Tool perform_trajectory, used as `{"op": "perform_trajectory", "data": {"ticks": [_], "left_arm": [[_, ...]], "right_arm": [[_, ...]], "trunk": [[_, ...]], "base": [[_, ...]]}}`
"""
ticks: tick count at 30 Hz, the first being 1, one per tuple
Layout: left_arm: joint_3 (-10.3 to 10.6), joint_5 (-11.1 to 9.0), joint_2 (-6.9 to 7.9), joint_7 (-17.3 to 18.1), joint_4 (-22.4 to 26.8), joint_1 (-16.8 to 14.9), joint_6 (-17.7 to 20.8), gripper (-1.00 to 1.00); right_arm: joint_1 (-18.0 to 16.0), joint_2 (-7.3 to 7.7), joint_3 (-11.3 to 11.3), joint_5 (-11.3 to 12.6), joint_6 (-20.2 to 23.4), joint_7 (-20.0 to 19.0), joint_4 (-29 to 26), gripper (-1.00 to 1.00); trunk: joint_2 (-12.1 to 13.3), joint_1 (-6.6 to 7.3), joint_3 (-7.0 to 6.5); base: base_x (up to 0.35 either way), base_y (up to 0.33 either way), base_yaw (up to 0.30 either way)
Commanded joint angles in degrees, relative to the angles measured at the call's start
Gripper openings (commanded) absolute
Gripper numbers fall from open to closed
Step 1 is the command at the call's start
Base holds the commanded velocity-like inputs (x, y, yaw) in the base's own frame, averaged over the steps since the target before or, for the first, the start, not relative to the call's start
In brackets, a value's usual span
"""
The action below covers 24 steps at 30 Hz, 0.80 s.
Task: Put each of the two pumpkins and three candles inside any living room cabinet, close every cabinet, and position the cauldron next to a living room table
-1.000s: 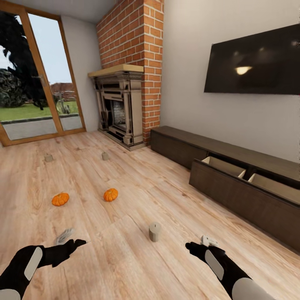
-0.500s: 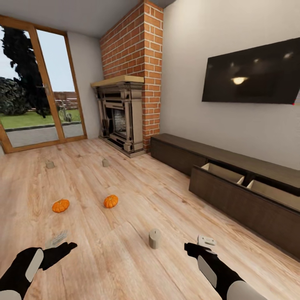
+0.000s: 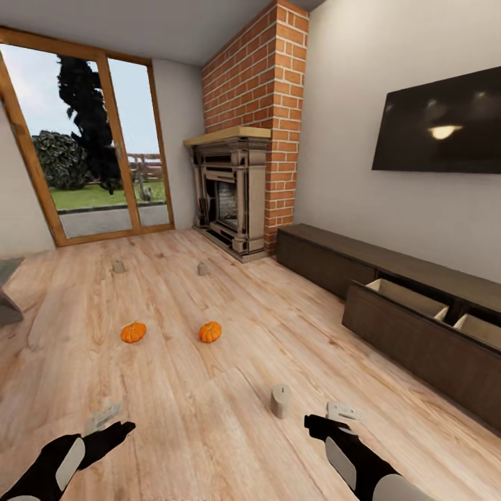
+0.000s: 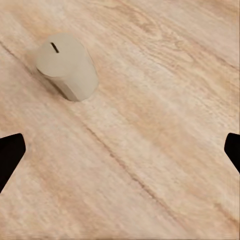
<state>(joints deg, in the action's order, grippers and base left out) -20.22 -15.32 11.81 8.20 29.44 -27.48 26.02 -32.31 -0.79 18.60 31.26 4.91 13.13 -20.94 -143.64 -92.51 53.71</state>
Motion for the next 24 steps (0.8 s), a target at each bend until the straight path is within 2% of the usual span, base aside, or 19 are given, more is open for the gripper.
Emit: {"op": "perform_trajectory", "data": {"ticks": [1, 6, 14, 21, 24], "left_arm": [[-0.28, -0.20, -0.01, 0.21, 0.03, -0.03, 0.38, 1.00], [-0.27, -0.23, 0.20, 0.24, 0.01, -0.03, 0.37, 1.00], [-0.27, -0.32, 0.39, 0.30, 0.01, -0.03, 0.35, 1.00], [-0.26, -0.21, 0.41, 0.59, 0.01, -0.02, 0.34, 1.00], [-0.26, -0.17, 0.43, 0.72, 0.01, -0.02, 0.36, 1.00]], "right_arm": [[-0.03, -0.20, 0.48, 0.27, 0.07, 0.50, -0.04, 1.00], [-0.03, -0.63, 0.54, 0.20, -0.86, 0.50, 0.58, 1.00], [-0.03, -0.70, 0.56, 0.20, -0.97, 0.50, 0.72, 1.00], [-0.03, -0.71, 0.56, 0.21, -0.97, 0.50, 0.73, 1.00], [-0.03, -0.64, 0.53, 0.21, -0.96, 0.43, 0.73, 1.00]], "trunk": [[-0.03, 0.01, 0.06], [-0.03, 0.01, 0.06], [-0.03, 0.01, 0.06], [-0.03, 0.01, 0.06], [-0.03, 0.01, 0.06]], "base": [[0.006, 0.125, 0.275], [0.097, 0.151, 0.275], [0.229, 0.191, 0.275], [0.324, 0.030, 0.266], [0.300, 0.003, 0.105]]}}
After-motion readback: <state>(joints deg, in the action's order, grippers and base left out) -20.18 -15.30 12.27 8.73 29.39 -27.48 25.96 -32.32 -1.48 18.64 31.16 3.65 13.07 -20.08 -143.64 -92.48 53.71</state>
